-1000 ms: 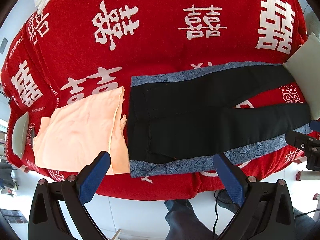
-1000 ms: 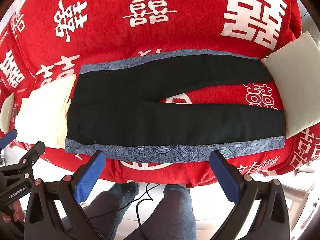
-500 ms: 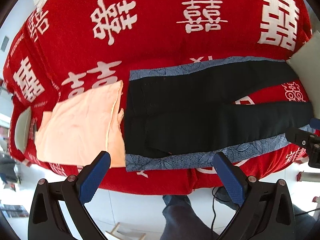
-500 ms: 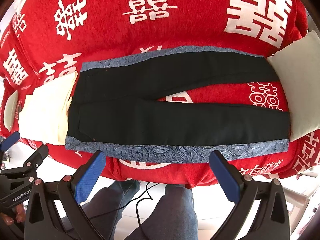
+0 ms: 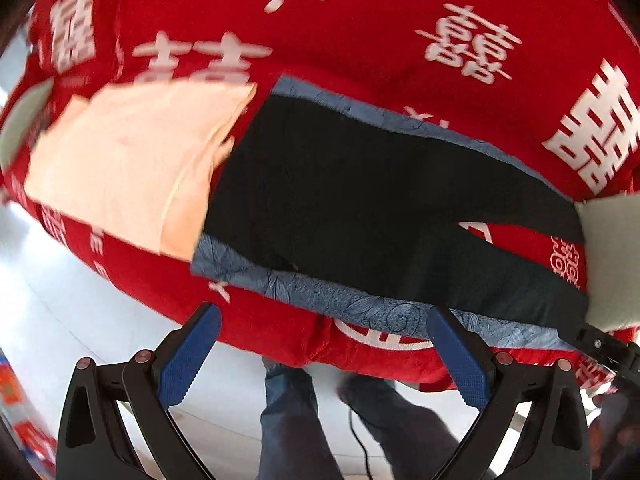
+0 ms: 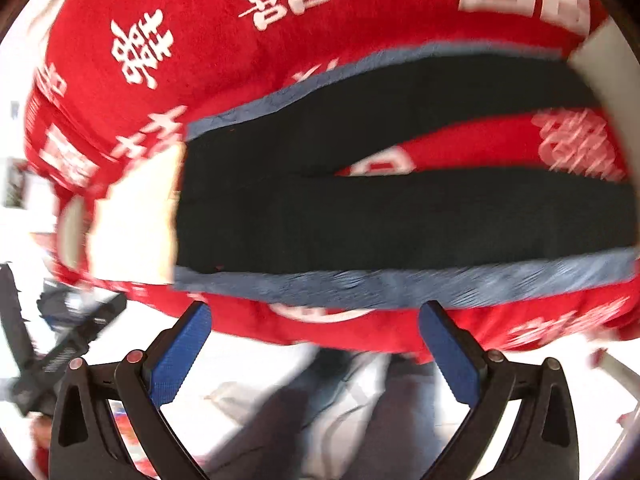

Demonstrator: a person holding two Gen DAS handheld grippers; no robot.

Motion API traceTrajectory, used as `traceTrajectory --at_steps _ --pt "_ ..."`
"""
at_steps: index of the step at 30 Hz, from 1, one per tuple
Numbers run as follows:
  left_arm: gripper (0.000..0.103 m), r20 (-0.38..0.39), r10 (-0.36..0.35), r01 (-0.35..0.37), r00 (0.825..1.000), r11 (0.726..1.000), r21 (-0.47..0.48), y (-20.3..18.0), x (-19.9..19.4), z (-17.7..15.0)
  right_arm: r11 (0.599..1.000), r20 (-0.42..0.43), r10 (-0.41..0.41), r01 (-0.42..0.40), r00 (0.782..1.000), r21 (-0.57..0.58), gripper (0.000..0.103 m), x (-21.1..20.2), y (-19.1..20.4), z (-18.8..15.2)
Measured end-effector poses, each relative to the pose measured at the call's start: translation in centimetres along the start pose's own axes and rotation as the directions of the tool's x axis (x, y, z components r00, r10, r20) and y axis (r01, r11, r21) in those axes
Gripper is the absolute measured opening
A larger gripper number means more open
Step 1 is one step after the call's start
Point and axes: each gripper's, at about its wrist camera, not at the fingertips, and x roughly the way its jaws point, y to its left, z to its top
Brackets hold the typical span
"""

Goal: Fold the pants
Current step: 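Grasp the trouser leg hems with the left and right grippers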

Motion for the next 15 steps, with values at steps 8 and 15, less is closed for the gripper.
traceTrajectory --at_steps 8,15 --pt "0.103 -0.042 -0.138 0.133 0.99 0.986 -0.102 6.0 8.2 -0.4 0.899 -0.036 0.374 -0.352 0.927 0.26 0.08 11.3 -1.5 -3.5" --pt "0.09 -0.079 -0.243 0.232 0.967 0.964 -0.129 8.6 14.4 -1.8 0.848 -0.049 0.463 -0.427 0.885 0.313 0.068 21.2 -1.6 -6.9"
